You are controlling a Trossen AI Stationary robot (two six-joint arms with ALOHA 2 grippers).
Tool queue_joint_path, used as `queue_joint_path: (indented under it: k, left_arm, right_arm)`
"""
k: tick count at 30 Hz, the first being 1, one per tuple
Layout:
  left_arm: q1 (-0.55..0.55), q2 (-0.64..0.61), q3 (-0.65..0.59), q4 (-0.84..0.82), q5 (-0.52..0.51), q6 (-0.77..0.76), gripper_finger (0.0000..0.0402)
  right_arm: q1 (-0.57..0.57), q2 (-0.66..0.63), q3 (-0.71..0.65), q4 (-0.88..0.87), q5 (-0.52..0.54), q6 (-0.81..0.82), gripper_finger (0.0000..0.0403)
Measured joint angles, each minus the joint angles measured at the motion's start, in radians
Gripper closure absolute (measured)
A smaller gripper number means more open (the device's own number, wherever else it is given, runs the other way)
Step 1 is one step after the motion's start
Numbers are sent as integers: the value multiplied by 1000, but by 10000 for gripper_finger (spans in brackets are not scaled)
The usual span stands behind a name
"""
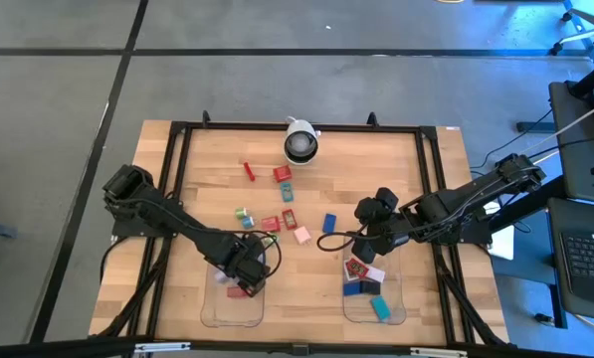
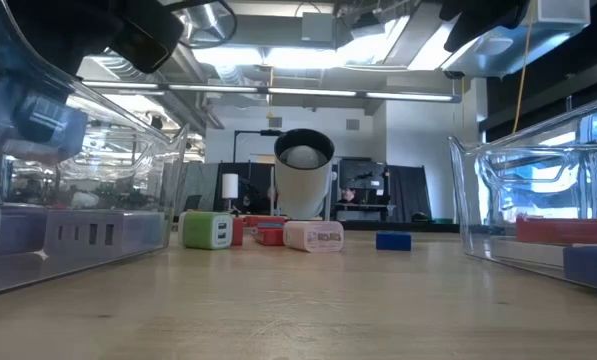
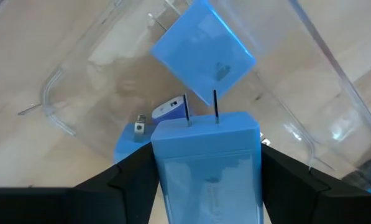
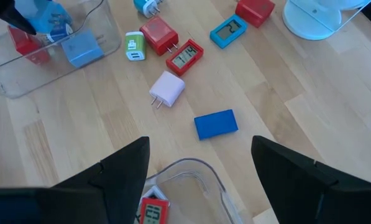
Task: Pick & Place Office items
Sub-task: Put the purple charger adapter into the left transparent bin, then put the top red timer into the right transparent bin
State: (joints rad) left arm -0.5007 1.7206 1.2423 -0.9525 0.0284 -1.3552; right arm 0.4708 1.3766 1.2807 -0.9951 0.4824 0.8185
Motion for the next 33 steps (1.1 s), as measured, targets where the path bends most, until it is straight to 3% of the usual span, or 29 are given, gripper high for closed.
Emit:
queue_joint_path:
  k: [6,15,19,24,28,33]
  left_arm:
    - [-1,0,0,7,-3,-50,172]
    - [14,0,0,7,12,-50,93]
    - [44,-20,0,6,62,-49,93]
    - [93,-105,1,6,51,8,105]
    - [142,-209,1,6,-52,68,107]
    - [204,-314,2,4,-300,159,105]
  right_arm:
    - [0,0,0,0,0,-23,119]
    - [0,0,0,0,8,-36,119]
    - [0,0,0,0,8,-45,119]
    - [0,0,0,0,8,-46,119]
    - [0,0,0,0,8,-45,119]
    - [0,0,0,0,8,-45,119]
